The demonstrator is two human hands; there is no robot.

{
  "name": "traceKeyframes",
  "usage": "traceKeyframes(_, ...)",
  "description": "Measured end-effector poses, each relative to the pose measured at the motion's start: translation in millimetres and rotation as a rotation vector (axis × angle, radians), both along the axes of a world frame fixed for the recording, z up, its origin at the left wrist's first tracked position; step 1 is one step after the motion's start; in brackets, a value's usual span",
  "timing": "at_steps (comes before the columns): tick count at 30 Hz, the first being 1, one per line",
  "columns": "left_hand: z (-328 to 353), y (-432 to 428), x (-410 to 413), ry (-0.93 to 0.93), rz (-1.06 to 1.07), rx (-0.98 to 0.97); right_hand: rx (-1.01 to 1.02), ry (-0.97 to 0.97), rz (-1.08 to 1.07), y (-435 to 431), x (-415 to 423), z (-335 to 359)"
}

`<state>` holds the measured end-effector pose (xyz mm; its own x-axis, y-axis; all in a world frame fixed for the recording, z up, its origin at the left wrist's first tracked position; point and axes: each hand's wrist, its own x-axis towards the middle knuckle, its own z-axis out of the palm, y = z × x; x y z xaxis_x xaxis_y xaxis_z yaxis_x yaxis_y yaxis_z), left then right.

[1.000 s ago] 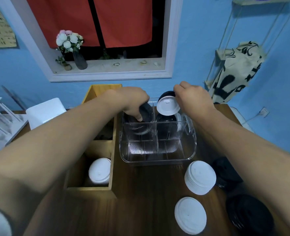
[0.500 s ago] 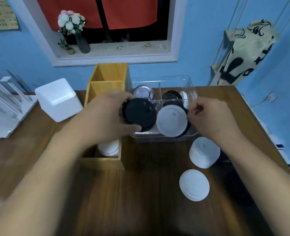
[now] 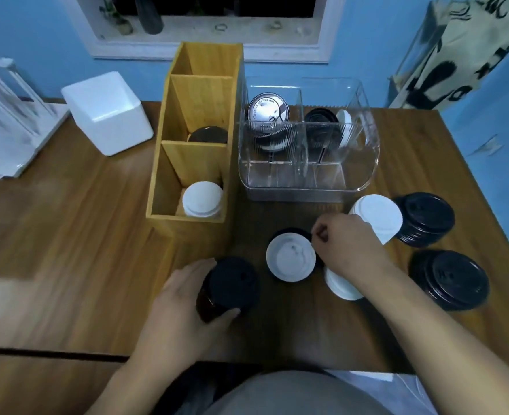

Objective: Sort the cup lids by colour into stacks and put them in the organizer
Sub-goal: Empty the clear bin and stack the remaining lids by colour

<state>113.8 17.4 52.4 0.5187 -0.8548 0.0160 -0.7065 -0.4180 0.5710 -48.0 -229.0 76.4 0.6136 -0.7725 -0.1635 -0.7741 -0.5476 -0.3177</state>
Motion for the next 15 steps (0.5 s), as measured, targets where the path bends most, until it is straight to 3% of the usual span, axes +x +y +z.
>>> traceKeyframes(4,-20,9,8,-0.025,0.055,0.004,-0.19,-0.159,0.237,17,-12,-3)
traceKeyframes(7,-22,6,9,-0.044,0.064,-0.007,-0.219,-0.06,0.368,29,-10,-8)
traceKeyframes(10,-23,1,12,-0.07,0.066,0.003,-0.214,0.069,0.404,30,-3,-13)
traceKeyframes(15,-18,-7,9,-0.144,0.031,-0.01,-0.256,-0.099,0.371,36,-9,-10)
